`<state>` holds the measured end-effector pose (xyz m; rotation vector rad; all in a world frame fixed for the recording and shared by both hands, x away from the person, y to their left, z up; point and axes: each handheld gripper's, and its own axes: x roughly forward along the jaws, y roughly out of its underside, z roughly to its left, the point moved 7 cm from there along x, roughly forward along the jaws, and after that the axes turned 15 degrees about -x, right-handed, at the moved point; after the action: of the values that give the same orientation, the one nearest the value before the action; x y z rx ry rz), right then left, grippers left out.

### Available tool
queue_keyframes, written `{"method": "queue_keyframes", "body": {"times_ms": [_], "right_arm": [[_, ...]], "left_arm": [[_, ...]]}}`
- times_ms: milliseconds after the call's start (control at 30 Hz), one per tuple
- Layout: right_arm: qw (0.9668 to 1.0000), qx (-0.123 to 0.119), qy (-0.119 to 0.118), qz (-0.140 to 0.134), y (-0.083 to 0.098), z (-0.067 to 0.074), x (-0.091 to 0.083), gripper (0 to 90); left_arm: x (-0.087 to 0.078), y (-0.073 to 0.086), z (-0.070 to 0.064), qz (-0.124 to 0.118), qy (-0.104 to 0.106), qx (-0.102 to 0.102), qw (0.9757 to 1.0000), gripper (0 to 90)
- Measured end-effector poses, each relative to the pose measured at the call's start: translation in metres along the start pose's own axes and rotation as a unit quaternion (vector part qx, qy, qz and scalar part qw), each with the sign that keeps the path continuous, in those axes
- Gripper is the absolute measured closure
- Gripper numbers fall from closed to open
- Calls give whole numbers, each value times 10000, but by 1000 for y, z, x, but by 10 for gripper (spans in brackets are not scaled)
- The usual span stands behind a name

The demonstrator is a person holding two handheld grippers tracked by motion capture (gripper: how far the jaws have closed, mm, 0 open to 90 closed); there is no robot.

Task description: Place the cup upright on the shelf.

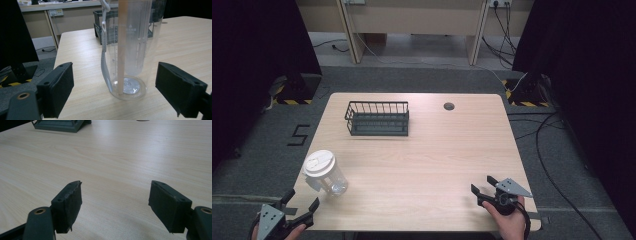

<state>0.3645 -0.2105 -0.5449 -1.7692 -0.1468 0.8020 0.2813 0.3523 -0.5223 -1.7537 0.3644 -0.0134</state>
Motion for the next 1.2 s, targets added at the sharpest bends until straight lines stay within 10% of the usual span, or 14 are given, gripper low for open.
{"method": "queue_keyframes", "body": {"times_ms": [1200], "right_arm": [[10000, 45, -33, 63, 0, -1, 2, 267]], "left_arm": [[57, 9, -16, 634, 389, 152, 9971, 144]]}}
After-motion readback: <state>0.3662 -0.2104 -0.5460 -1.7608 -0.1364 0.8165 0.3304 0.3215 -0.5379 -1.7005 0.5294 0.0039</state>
